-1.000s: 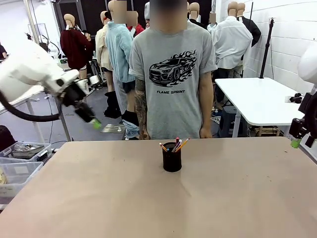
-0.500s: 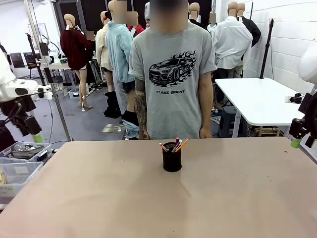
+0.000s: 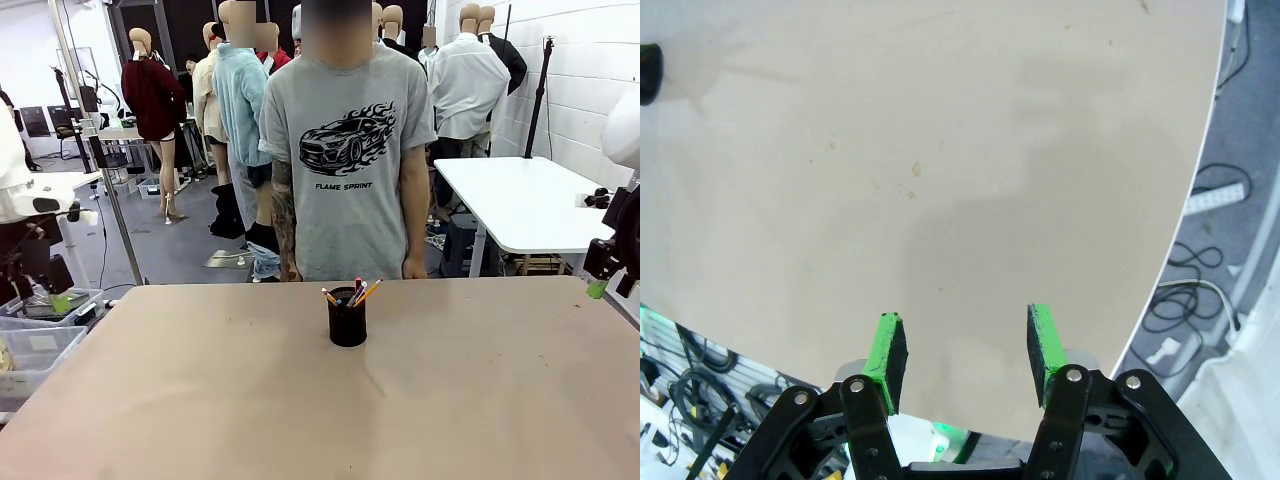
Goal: Place the pens into the pen holder.
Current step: Pick up a writing instrument from the table and place it into the Pen holder.
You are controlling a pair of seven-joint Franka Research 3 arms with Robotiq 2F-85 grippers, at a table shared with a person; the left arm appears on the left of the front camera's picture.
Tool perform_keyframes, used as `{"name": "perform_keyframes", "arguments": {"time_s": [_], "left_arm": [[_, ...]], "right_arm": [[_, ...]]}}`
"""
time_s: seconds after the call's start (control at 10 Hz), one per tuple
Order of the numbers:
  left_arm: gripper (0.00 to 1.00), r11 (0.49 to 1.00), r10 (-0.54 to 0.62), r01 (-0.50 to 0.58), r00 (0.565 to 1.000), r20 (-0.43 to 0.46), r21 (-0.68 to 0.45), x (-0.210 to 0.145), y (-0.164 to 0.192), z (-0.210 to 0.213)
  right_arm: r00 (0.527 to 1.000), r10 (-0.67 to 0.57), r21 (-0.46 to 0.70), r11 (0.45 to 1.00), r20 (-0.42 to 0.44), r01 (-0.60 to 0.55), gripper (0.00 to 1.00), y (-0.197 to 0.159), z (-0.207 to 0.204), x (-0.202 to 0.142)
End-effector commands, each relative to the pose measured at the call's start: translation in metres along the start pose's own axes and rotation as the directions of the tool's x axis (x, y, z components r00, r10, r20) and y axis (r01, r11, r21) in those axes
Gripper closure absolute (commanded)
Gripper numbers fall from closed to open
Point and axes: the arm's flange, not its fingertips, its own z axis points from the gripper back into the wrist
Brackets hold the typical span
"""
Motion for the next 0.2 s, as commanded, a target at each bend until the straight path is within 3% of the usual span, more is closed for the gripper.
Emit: {"name": "perform_keyframes", "arguments": {"time_s": [0.0, 0.1], "left_arm": [[0.0, 1.0, -0.03, 0.03, 0.998, 0.048, -0.007, 0.0051, 0.0064, 0.0025], [0.0, 1.0, -0.03, 0.03, 0.998, 0.048, -0.007, 0.0051, 0.0064, 0.0025]], "right_arm": [[1.0, 0.001, -0.008, 1.0, 0.001, -0.001, 0.38, 0.0001, 0.0001, 0.0011], [1.0, 0.001, -0.008, 1.0, 0.001, -0.001, 0.38, 0.0001, 0.0001, 0.0011]]}}
